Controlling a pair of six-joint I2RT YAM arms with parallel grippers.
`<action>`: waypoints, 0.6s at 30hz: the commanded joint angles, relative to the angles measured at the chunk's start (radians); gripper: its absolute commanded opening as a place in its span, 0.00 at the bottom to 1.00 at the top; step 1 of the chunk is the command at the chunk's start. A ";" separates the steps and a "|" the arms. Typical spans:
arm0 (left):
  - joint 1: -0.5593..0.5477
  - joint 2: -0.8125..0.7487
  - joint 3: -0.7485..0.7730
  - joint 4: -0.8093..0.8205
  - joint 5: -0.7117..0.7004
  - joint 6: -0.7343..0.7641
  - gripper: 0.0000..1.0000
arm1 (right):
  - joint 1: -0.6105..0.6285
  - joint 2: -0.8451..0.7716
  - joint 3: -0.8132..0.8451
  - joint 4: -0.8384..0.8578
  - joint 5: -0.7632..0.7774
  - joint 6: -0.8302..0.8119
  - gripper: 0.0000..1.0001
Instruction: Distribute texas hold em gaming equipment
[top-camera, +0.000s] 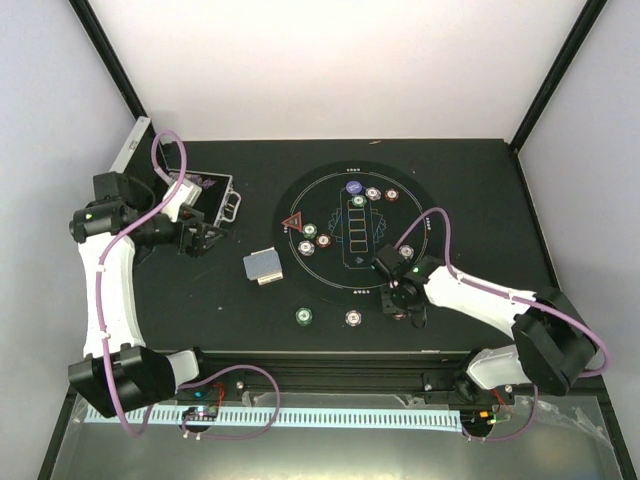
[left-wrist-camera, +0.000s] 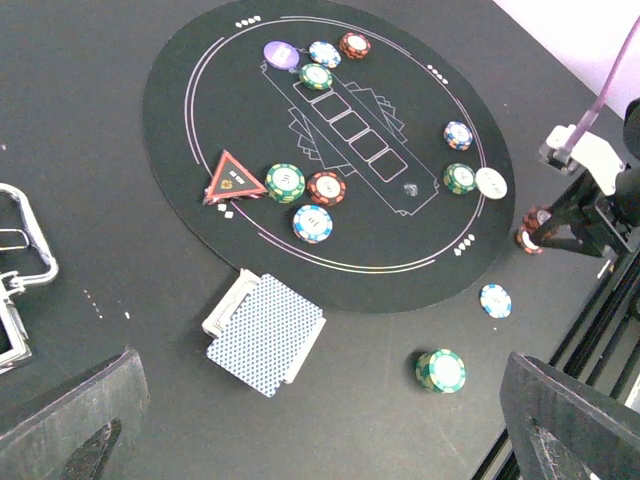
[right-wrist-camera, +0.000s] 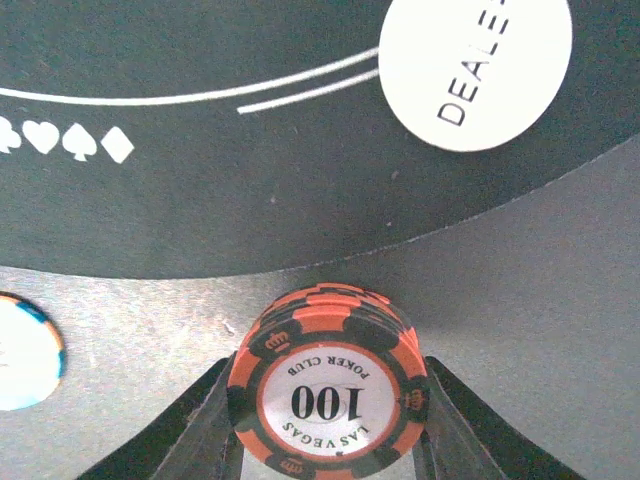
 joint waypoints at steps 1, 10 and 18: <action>0.006 0.016 -0.018 -0.029 0.017 0.057 0.99 | 0.003 -0.041 0.092 -0.086 0.061 -0.021 0.18; 0.006 0.041 -0.058 -0.025 -0.058 0.120 0.99 | -0.239 0.042 0.349 -0.140 0.084 -0.166 0.19; 0.006 0.047 -0.054 -0.046 -0.085 0.154 0.99 | -0.445 0.238 0.435 -0.070 0.050 -0.227 0.19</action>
